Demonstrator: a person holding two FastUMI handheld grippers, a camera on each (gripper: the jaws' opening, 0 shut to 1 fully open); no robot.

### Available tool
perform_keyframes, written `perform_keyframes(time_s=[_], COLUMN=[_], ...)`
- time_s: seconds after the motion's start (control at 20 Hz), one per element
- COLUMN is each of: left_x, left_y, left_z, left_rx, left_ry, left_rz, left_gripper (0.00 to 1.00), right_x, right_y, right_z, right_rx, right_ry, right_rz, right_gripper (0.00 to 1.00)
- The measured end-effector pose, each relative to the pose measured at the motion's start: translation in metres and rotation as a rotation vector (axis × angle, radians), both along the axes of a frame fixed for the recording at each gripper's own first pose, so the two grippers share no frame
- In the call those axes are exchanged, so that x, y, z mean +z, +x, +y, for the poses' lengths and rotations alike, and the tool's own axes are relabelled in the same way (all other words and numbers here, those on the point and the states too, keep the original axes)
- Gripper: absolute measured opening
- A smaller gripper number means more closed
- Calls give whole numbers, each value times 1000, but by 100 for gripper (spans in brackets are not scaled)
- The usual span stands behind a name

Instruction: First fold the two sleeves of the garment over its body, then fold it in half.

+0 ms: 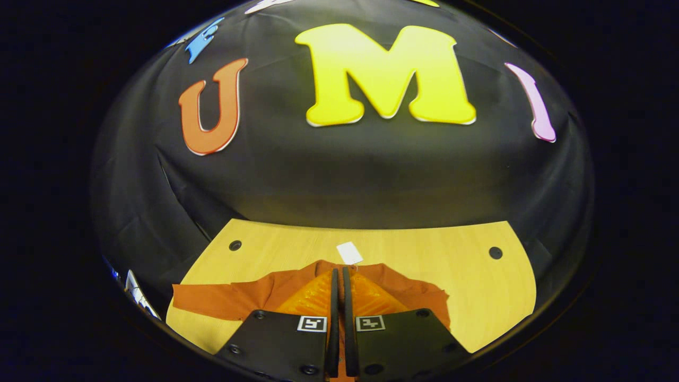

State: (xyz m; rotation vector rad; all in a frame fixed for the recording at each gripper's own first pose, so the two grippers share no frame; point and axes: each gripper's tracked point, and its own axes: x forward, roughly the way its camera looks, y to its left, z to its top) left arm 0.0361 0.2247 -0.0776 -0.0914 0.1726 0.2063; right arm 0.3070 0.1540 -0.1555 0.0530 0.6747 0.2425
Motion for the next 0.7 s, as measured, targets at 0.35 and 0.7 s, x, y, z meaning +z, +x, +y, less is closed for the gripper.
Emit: perform_keyframes(time_s=[0.35,0.7], left_x=[-33,-52], left_y=[-15,-20], left_z=[41,54], left_rx=[77,117], left_ry=[-11,-20], left_rz=[61,109], left_gripper=[97,98], right_x=[-137,-156], right_y=[8,-7], right_z=[119,181], right_rx=[80,122], right_ry=[33,166], right_rz=[188,244], right_gripper=[5,23])
